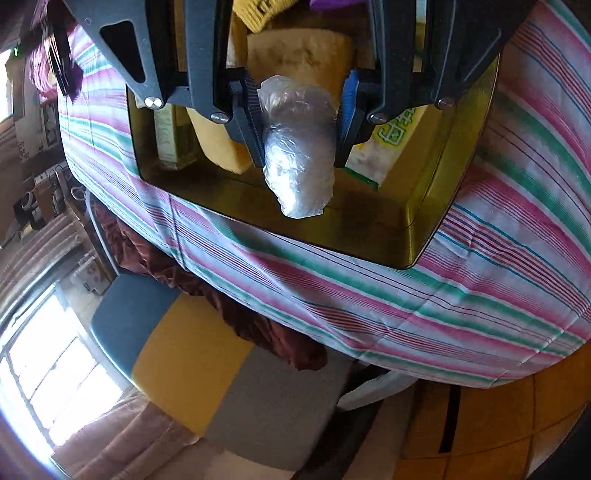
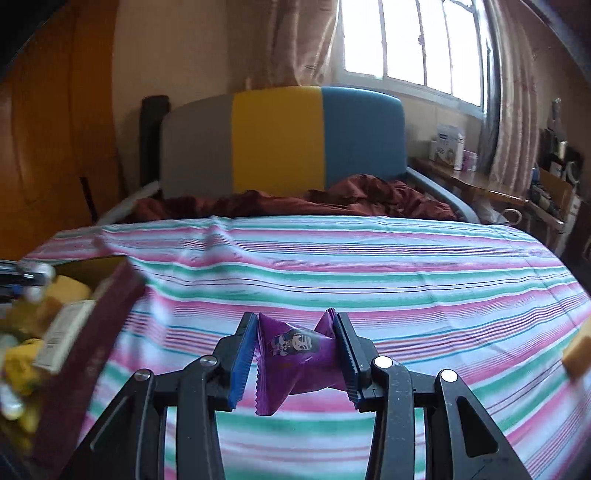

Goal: Organize objects
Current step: 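Carry the plastic bundle into the gold tray and open the left tool, then lower the purple packet into the gold tray and open the right tool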

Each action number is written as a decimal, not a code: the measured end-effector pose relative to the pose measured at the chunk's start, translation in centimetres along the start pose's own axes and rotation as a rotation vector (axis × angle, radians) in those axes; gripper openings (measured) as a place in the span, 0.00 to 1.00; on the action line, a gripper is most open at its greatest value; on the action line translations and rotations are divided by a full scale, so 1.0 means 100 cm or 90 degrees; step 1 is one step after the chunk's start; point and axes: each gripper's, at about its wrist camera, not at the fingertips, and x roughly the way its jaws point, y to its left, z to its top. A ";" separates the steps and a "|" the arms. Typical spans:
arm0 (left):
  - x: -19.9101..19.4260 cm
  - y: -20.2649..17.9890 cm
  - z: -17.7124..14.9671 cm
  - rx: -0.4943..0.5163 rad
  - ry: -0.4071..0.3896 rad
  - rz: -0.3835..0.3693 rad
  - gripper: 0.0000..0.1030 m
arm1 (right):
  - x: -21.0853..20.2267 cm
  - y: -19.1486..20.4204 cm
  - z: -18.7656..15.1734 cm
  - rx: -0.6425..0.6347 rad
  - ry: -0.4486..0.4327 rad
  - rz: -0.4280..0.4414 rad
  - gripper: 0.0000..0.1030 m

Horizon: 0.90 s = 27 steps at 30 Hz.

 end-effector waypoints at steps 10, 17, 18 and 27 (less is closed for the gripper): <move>0.012 -0.006 0.015 -0.007 0.004 0.020 0.45 | -0.036 0.046 -0.006 0.012 -0.010 0.106 0.41; -0.026 -0.008 -0.005 0.000 -0.064 0.036 0.46 | -0.049 0.069 -0.010 -0.001 -0.007 0.165 0.42; -0.034 -0.009 -0.010 0.004 -0.075 0.035 0.46 | -0.051 0.074 -0.011 -0.006 -0.005 0.175 0.42; -0.106 -0.020 -0.067 0.053 -0.177 0.086 0.46 | -0.067 0.123 -0.018 -0.058 0.011 0.280 0.42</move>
